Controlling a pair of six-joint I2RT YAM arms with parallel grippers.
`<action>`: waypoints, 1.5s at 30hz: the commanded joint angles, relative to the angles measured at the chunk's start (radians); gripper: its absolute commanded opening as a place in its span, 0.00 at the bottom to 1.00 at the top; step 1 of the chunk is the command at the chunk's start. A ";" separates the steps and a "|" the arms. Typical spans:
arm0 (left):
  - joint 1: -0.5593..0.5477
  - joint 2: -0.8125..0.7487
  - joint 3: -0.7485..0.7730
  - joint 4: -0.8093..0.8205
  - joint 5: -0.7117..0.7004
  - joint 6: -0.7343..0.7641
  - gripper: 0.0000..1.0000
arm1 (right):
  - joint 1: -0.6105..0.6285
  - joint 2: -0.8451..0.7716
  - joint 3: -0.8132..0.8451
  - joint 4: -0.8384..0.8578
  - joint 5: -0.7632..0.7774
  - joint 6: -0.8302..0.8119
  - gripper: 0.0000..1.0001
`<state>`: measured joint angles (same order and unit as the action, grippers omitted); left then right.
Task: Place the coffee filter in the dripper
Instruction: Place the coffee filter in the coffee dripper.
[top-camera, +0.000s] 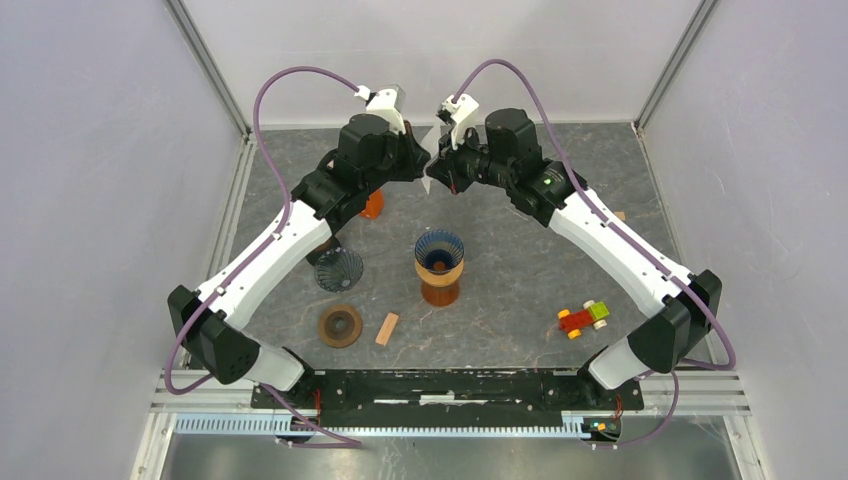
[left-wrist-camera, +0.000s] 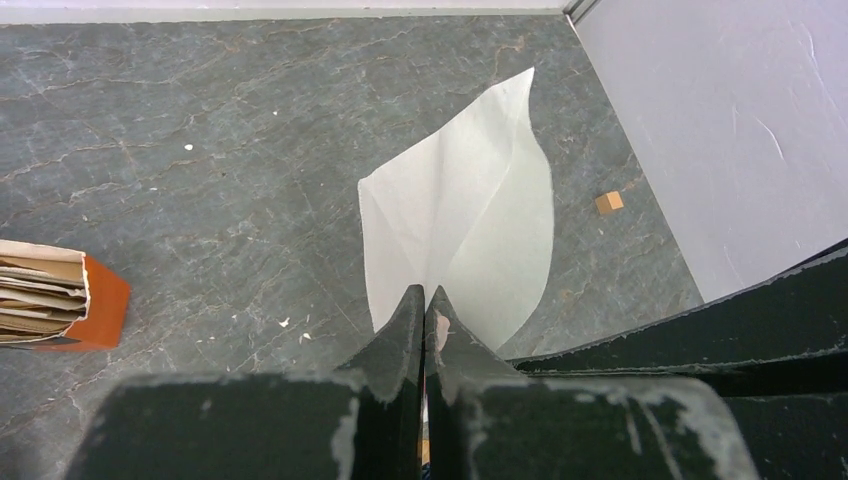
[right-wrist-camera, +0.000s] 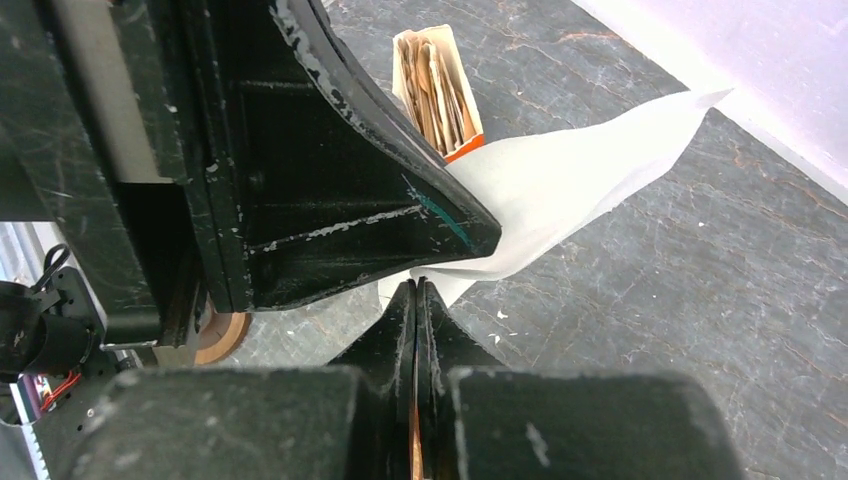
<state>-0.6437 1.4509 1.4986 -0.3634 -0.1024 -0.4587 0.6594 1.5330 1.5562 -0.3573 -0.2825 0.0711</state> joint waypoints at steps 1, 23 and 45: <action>-0.005 -0.017 -0.005 0.058 -0.026 0.037 0.02 | 0.002 -0.030 0.008 0.015 0.047 -0.014 0.00; -0.044 -0.012 -0.012 0.106 -0.207 0.248 0.02 | -0.048 -0.074 -0.081 0.059 0.047 0.090 0.00; -0.051 0.008 0.020 0.049 -0.150 0.055 0.02 | 0.003 -0.054 0.000 0.037 -0.003 0.005 0.49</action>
<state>-0.6903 1.4635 1.4857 -0.3252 -0.2733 -0.3328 0.6582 1.4822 1.4925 -0.3302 -0.3363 0.0986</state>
